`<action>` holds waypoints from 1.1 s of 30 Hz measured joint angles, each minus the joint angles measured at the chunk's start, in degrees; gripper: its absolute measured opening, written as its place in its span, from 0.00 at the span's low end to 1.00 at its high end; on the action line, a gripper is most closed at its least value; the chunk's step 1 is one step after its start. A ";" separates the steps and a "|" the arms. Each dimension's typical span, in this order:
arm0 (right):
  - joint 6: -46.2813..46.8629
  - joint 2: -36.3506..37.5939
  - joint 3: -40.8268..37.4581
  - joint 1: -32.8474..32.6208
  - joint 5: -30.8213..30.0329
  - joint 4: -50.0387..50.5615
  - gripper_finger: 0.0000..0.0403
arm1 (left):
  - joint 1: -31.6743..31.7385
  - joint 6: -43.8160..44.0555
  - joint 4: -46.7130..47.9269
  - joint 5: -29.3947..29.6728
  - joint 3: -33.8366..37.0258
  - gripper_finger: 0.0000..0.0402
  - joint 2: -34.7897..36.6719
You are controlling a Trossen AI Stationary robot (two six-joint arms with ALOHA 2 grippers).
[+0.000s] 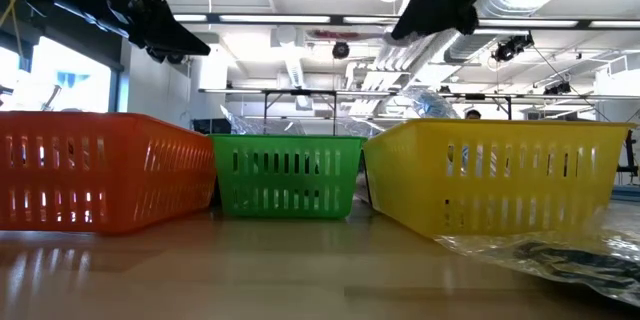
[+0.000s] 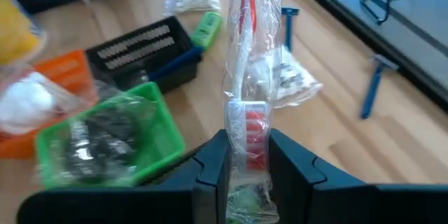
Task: Pick & Place Travel size toiletries
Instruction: Put the orange toothbrush into the yellow bin
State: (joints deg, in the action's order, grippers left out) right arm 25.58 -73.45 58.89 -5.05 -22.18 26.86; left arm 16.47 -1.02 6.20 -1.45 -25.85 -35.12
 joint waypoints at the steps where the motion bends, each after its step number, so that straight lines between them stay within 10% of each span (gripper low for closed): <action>1: 1.42 0.00 0.00 -1.35 -0.62 -0.01 0.17 | 0.00 0.00 0.00 -0.02 0.00 0.00 0.00; 17: 28.24 -3.61 -0.02 -27.97 -13.03 -0.10 0.17 | 0.01 0.04 0.00 0.00 0.00 0.00 -0.02; 33: 48.27 -22.32 -0.02 -38.60 -22.40 -12.61 0.17 | 0.02 1.49 0.00 0.00 0.00 0.00 -0.01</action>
State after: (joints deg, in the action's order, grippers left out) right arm 73.85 -95.77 58.87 -43.65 -44.58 14.25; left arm 16.49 0.48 6.20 -1.45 -25.85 -35.13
